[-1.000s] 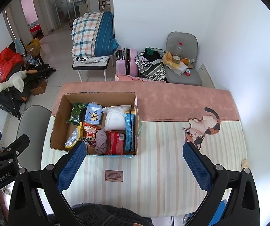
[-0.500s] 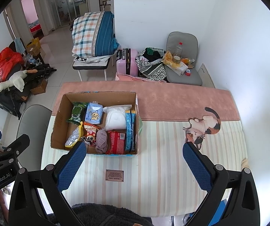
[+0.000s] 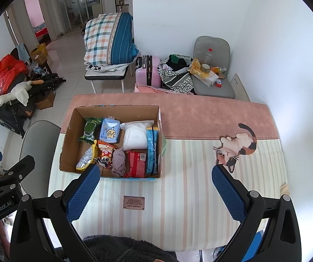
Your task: Organize soft objects
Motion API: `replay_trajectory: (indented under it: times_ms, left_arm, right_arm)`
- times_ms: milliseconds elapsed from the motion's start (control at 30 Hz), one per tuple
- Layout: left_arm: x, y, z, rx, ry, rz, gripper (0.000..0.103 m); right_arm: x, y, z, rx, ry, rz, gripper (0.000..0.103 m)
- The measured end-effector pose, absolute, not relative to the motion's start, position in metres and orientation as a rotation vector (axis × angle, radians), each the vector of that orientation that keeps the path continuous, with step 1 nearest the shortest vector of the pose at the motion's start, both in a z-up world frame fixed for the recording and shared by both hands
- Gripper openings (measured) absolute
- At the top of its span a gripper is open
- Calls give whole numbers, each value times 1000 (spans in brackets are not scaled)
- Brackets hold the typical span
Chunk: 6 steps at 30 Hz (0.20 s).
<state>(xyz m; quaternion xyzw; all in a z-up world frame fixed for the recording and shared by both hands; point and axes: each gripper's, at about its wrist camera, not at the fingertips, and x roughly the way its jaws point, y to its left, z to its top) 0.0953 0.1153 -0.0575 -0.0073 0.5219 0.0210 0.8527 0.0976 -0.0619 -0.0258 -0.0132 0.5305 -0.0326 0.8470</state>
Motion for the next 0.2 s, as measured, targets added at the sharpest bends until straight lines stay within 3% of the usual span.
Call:
replay_trajectory:
  times_ms: [200]
  left_arm:
    - [93, 117, -58, -12, 1087, 44, 102]
  right_arm:
    - [97, -62, -26, -28, 1118, -67, 103]
